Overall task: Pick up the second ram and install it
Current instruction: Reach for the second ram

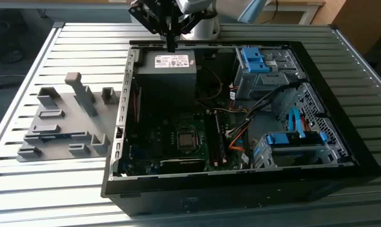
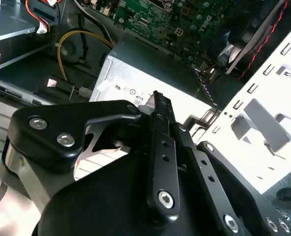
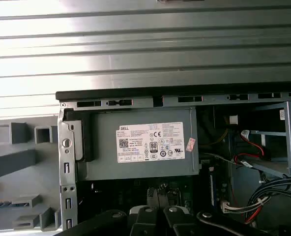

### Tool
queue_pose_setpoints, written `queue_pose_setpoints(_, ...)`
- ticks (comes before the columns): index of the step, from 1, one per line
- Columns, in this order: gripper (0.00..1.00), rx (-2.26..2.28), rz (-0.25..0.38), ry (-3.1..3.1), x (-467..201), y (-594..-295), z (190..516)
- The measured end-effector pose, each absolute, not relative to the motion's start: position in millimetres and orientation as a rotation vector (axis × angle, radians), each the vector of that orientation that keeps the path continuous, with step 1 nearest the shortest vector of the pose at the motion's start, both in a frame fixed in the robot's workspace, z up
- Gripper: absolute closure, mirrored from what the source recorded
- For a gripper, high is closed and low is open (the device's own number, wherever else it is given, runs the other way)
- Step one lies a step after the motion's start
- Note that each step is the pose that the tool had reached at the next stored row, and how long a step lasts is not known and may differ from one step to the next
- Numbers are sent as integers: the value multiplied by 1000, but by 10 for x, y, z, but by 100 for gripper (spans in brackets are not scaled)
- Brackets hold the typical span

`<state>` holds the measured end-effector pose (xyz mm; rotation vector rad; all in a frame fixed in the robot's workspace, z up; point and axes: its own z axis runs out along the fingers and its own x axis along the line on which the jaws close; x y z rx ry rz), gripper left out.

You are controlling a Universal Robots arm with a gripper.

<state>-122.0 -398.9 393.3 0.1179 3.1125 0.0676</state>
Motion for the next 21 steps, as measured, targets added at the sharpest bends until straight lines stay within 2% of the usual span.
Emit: queue_pose_setpoints(21, 89, 118, 68, 3112, -1313, -3989, 3933)
